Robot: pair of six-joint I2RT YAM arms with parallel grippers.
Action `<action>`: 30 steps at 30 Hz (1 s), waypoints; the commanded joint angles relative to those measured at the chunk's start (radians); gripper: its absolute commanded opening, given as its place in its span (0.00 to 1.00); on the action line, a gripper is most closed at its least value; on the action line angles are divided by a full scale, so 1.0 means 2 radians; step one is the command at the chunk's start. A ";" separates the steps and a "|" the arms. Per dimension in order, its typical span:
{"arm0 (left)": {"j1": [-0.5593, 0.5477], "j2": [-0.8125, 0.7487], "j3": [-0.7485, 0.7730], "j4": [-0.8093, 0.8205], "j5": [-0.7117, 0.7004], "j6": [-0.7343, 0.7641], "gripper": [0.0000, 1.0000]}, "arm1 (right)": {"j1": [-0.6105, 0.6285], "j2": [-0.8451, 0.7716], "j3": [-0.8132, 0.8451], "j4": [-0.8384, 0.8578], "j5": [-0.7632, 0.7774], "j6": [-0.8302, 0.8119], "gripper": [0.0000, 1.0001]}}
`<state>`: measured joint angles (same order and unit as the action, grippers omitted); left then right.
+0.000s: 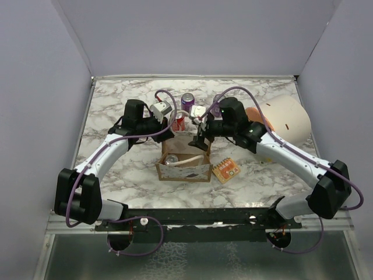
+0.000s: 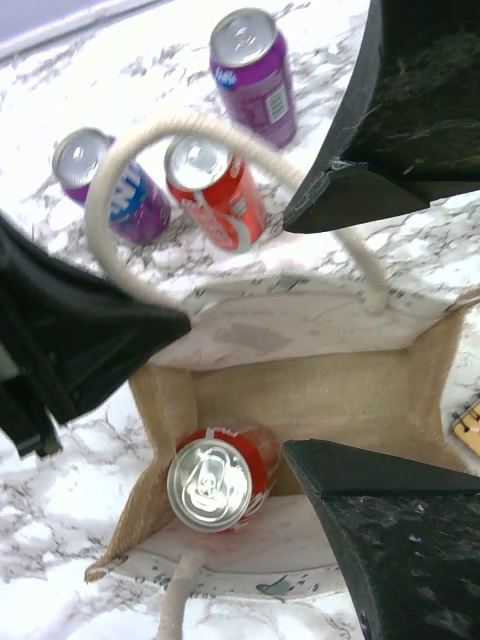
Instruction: Place the beverage into the canvas bag
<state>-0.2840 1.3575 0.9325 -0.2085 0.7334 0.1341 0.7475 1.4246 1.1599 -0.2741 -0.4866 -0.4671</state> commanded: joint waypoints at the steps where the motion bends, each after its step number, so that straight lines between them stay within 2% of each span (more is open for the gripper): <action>1: -0.003 -0.024 -0.007 0.019 -0.010 0.009 0.00 | -0.055 -0.037 0.016 0.001 -0.032 0.026 0.83; 7: -0.003 -0.046 -0.017 0.020 -0.021 0.021 0.00 | -0.144 -0.030 0.041 0.020 0.033 0.064 0.84; 12: -0.003 -0.048 -0.022 0.012 -0.020 0.032 0.01 | -0.169 0.029 0.093 -0.004 0.072 0.067 0.85; 18: -0.003 -0.035 -0.013 -0.019 -0.026 0.047 0.02 | -0.169 0.110 0.158 -0.057 -0.003 0.053 0.86; 22: -0.004 -0.031 -0.014 -0.020 -0.026 0.053 0.03 | -0.165 0.153 0.176 -0.051 -0.068 0.072 0.88; 30: -0.005 -0.028 -0.019 -0.016 -0.024 0.063 0.08 | -0.126 0.232 0.210 -0.024 -0.061 0.123 0.92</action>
<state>-0.2859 1.2945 0.8932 -0.2337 0.6891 0.2317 0.4503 1.8320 1.5311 -0.3534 -0.5785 -0.2909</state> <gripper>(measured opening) 0.108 0.908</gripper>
